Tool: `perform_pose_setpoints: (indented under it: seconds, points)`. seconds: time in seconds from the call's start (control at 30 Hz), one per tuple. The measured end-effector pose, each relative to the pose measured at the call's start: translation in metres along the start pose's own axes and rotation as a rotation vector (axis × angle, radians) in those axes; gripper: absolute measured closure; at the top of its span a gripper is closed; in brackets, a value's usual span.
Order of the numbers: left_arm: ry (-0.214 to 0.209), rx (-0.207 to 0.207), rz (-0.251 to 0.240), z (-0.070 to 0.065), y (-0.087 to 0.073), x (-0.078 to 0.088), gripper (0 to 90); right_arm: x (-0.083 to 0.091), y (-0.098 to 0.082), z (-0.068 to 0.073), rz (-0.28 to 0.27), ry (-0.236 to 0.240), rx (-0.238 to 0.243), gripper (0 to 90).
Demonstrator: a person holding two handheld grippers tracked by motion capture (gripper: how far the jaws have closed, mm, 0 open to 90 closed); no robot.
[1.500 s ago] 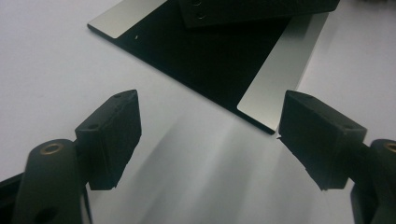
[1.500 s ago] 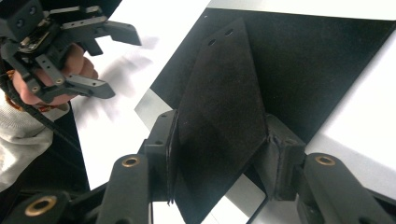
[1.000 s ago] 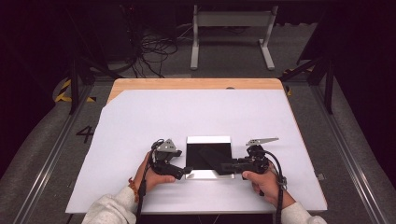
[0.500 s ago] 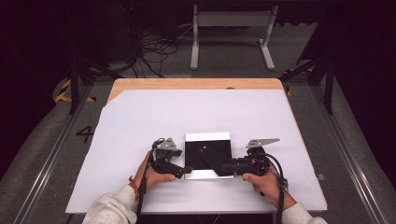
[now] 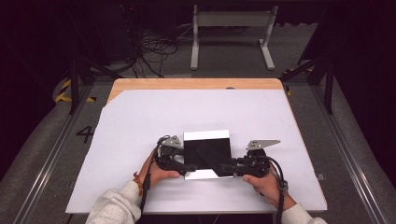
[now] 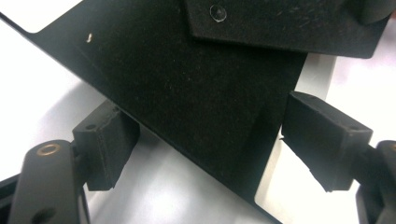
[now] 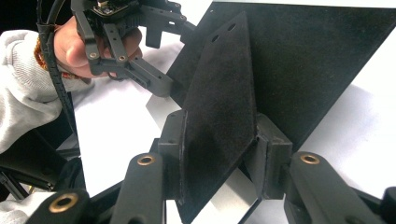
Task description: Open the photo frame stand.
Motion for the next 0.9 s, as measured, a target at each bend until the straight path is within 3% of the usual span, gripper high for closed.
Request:
perform_pose_setpoints:
  seconds: [0.17, 0.4, 0.53, 0.83, 0.9]
  points:
    - [0.009, 0.005, -0.032, 0.005, 0.004, 0.006, 30.7, 0.0, 0.001, 0.001, -0.01, -0.019, 0.005, 62.9]
    - [0.106, -0.022, -0.115, 0.009, 0.016, 0.018, 45.4, 0.0, 0.005, 0.001, -0.029, -0.07, 0.012, 65.7]
    - [0.166, -0.041, -0.145, 0.009, 0.02, 0.023, 48.0, -0.003, 0.009, 0.001, -0.036, -0.109, 0.014, 67.4]
    - [0.19, -0.075, -0.158, 0.008, 0.02, 0.025, 48.3, -0.006, 0.01, 0.004, -0.029, -0.143, 0.061, 67.5]
    - [0.181, -0.085, -0.149, 0.007, 0.019, 0.023, 43.2, -0.006, 0.009, 0.005, -0.025, -0.147, 0.067, 67.5]
Point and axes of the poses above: each handheld gripper's, and its own axes: x roughly backward along the jaws, y roughly out of its top, z roughly to its left, the point moved 3 cm from there along -x, roughly forward along the jaws, and after that the axes turned 8 degrees about y, right-handed, at the moved point
